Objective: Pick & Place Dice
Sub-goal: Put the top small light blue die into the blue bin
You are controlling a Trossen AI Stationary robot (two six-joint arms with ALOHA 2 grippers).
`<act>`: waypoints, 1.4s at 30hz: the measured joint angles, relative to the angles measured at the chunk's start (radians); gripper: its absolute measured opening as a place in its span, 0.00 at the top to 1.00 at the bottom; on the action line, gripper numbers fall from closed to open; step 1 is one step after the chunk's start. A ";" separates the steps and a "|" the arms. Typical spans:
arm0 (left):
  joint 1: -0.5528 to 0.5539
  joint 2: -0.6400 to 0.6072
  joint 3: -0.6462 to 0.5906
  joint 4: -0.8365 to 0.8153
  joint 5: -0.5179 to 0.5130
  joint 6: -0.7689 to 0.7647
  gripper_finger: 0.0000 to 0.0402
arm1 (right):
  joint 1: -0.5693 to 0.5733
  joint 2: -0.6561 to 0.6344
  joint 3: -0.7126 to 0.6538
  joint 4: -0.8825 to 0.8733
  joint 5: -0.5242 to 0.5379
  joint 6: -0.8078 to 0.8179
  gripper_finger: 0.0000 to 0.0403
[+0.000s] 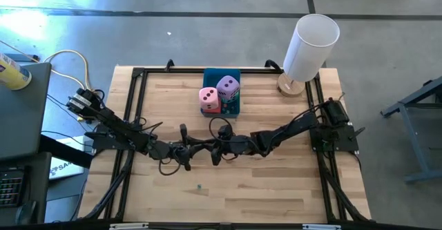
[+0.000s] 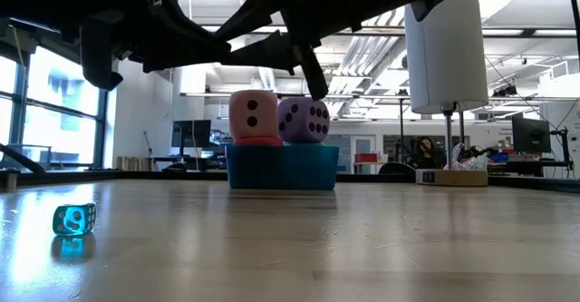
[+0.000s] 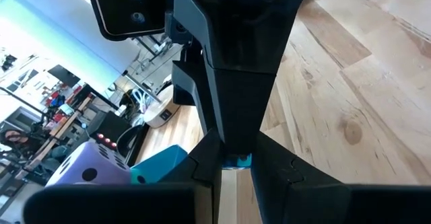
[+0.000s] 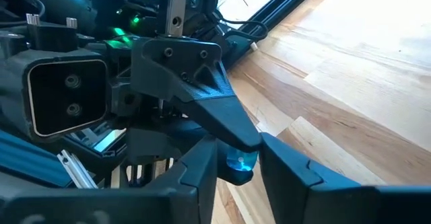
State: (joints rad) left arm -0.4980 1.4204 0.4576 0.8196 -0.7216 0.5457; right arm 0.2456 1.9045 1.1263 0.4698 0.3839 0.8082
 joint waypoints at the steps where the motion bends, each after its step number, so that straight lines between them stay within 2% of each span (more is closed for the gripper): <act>1: 0.000 0.000 0.000 0.000 -0.005 0.000 0.88 | 0.000 0.000 0.000 -0.001 0.001 0.000 0.77; 10: 0.000 0.001 -0.002 -0.003 -0.016 0.005 0.88 | -0.019 -0.002 0.000 -0.035 -0.042 -0.001 0.89; 14: 0.000 0.001 -0.002 -0.002 -0.016 0.000 0.86 | -0.019 -0.002 0.000 -0.037 -0.038 -0.018 0.90; 22: -0.004 0.001 -0.002 0.004 -0.006 0.000 0.76 | -0.019 -0.001 0.000 -0.049 -0.043 -0.035 0.90; 28: -0.007 -0.003 0.002 0.018 0.088 -0.017 0.72 | -0.019 0.005 -0.004 -0.109 -0.009 -0.057 0.90; 32: -0.019 -0.002 0.001 0.003 0.126 -0.120 0.71 | -0.019 0.001 -0.004 -0.211 0.112 -0.084 0.90; 42: -0.077 -0.001 0.000 -0.138 0.132 -0.594 0.71 | -0.026 -0.023 -0.002 -0.372 0.272 -0.123 0.90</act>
State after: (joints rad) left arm -0.5750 1.4193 0.4580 0.6819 -0.5892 -0.0481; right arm 0.2199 1.8816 1.1244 0.0975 0.6556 0.6853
